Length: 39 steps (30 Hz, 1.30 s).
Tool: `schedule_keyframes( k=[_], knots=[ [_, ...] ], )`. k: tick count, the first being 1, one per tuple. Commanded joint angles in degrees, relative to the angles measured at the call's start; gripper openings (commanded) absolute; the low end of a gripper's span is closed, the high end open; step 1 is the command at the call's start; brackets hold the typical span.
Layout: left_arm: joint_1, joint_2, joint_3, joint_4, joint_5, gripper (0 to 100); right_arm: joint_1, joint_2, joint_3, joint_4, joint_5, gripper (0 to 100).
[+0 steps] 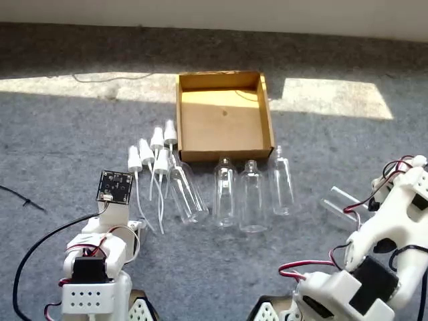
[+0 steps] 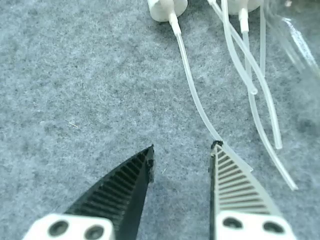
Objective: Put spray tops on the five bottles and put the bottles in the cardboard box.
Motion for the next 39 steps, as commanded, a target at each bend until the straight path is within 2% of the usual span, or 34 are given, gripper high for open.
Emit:
schedule_keyframes(
  k=[1,15,27,32,39],
  knots=[
    [0.75,-0.48,1.27,0.44,-0.26,18,0.48,2.59,-3.12,-0.66,-0.7,29.4],
    [0.75,-0.48,1.27,0.44,-0.26,18,0.48,16.92,-3.21,-17.63,-0.79,29.4],
    [0.75,-0.48,1.27,0.44,-0.26,18,-2.42,17.19,-2.86,-17.89,-0.18,29.4],
    [0.75,-0.48,1.27,0.44,-0.26,18,-3.03,16.66,-5.05,-11.21,5.8,29.4],
    [0.75,-0.48,1.27,0.44,-0.26,18,-2.95,9.1,-17.98,4.09,6.24,29.5]
  ],
)
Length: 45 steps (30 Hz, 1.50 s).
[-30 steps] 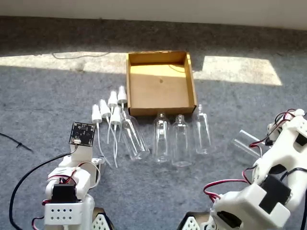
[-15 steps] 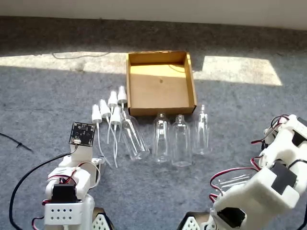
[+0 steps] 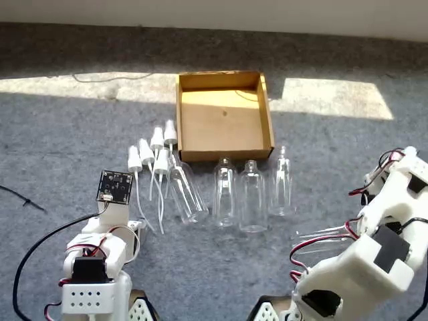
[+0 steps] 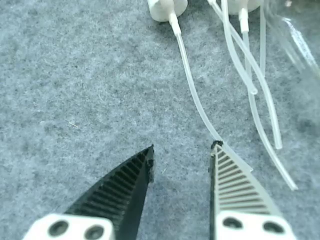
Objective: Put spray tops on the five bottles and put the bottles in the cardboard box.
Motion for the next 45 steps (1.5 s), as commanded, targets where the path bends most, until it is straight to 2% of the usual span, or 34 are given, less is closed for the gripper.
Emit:
schedule_keyframes(
  k=[1,5,10,29,32,34,38,42,45],
  knots=[
    [0.75,-0.48,1.27,0.44,-0.26,18,-0.75,-7.52,-7.69,9.54,0.88,29.5],
    [0.75,-0.48,1.27,0.44,-0.26,18,-4.44,-10.86,-7.69,16.92,0.97,29.5],
    [0.75,-0.48,1.27,0.44,-0.26,18,-10.86,-10.68,1.27,16.84,0.97,29.5],
    [0.75,-0.48,1.27,0.44,-0.26,18,-9.54,-10.68,20.26,-6.55,1.23,29.5],
    [0.75,-0.48,1.27,0.44,-0.26,18,-9.54,-10.68,22.11,-11.03,6.95,29.1],
    [0.75,-0.48,1.27,0.44,-0.26,18,-9.54,-10.68,22.55,-13.41,10.99,24.5],
    [0.75,-0.48,1.27,0.44,-0.26,18,-8.4,-10.68,22.37,-20.62,21.01,0.8],
    [0.75,-0.48,1.27,0.44,-0.26,18,-6.46,-10.86,22.37,-27.74,34.99,4.2],
    [0.75,-0.48,1.27,0.44,-0.26,18,-6.02,-10.59,21.67,-29.32,44.57,4.1]
  ],
)
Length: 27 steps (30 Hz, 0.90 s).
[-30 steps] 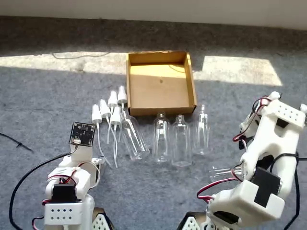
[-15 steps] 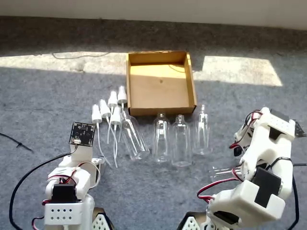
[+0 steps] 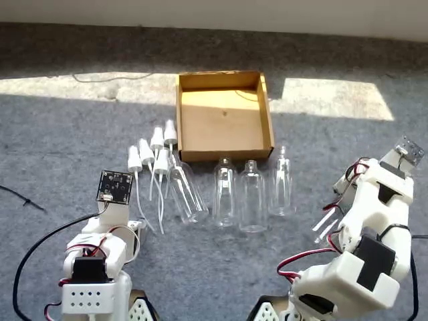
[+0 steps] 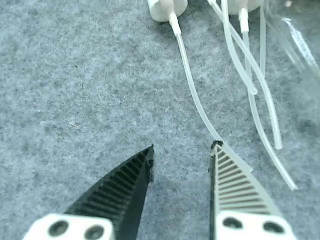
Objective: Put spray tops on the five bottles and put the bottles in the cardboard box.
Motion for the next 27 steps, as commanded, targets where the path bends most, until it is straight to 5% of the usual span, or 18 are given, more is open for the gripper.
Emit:
schedule_keyframes(
  k=[1,11,20,27],
  knots=[
    [0.75,-0.48,1.27,0.44,-0.26,18,0.75,-2.59,-2.86,-3.21,11.6,4.1],
    [0.84,-0.48,1.27,0.44,-0.26,18,-5.93,10.24,-20.18,-3.47,32.7,4.5],
    [0.84,-0.48,1.27,0.44,-0.26,18,-6.55,17.54,-26.07,-2.86,33.05,13.1],
    [0.84,-0.48,1.27,0.44,-0.26,18,-9.89,9.36,-35.3,13.49,33.05,22.7]
  ],
)
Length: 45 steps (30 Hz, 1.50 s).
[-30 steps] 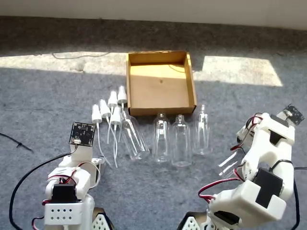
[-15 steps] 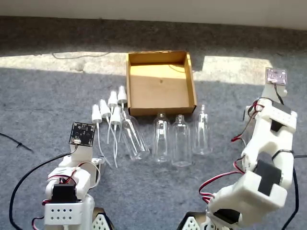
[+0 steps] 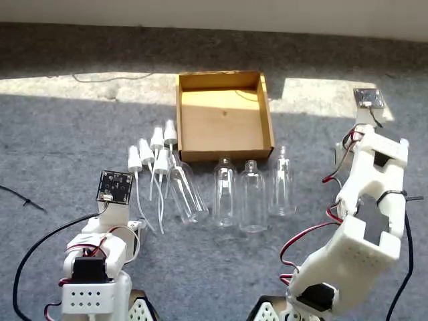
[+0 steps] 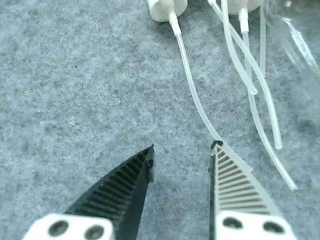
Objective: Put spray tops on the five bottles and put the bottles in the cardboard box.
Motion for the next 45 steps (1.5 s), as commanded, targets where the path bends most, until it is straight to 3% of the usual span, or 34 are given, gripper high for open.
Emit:
schedule_keyframes(
  k=[1,6,11,17,26,38,45],
  knots=[
    [0.84,-0.48,1.27,0.44,-0.26,18,-3.82,-8.04,-9.8,12.18,0.62,23.3],
    [0.84,-0.48,1.27,0.44,-0.26,18,-6.81,-14.02,-20.35,33.71,1.49,23.5],
    [0.84,-0.48,1.27,0.44,-0.26,18,-4.18,-17.27,-14.2,39.87,7.21,23.5],
    [0.84,-0.48,1.27,0.44,-0.26,18,1.98,-24.04,0.57,35.12,12.13,23.5],
    [0.84,-0.48,1.27,0.44,-0.26,18,3.38,-25.98,21.32,18.33,12.84,23.8],
    [0.75,-0.48,1.27,0.44,-0.26,18,4.79,-14.73,15.34,16.66,13.19,23.8],
    [0.75,-0.48,1.27,0.44,-0.26,18,5.32,-14.37,15.96,18.95,20.92,23.8]
  ],
)
